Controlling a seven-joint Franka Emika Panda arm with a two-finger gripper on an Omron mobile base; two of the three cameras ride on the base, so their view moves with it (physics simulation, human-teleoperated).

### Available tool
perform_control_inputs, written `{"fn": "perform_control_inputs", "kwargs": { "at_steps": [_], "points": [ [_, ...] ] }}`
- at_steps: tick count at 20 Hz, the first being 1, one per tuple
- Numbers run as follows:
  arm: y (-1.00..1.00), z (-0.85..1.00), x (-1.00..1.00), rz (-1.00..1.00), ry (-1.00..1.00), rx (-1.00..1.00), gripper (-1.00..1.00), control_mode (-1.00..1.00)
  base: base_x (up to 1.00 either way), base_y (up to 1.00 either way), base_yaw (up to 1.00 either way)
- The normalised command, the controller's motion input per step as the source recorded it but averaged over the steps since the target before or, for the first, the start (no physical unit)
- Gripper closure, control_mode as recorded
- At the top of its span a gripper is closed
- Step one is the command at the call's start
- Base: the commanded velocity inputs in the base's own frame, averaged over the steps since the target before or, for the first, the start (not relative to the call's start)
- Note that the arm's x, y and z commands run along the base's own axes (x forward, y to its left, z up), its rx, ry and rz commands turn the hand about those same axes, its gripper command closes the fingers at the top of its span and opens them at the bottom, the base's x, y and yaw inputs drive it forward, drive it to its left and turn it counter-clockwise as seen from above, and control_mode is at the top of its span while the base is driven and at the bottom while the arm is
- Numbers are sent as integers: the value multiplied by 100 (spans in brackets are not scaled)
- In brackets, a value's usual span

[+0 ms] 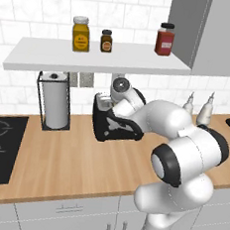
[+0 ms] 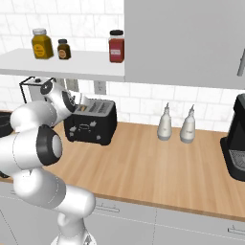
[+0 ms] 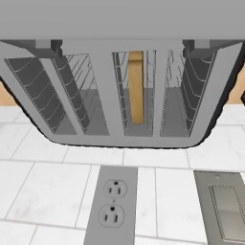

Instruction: Start the toaster. Once the lever pops up, take the bread to the plate on the dining counter.

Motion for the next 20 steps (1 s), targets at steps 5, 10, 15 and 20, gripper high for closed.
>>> {"fn": "perform_control_inputs", "kwargs": {
  "at_steps": [5, 10, 15, 20],
  "points": [
    [0, 0, 0, 0, 0, 0, -100, -100, 0, 0, 0],
    [0, 0, 0, 0, 0, 0, -100, -100, 0, 0, 0],
    [0, 0, 0, 0, 0, 0, -100, -100, 0, 0, 0],
    [0, 0, 0, 0, 0, 0, -100, -100, 0, 0, 0]
  ]
}}
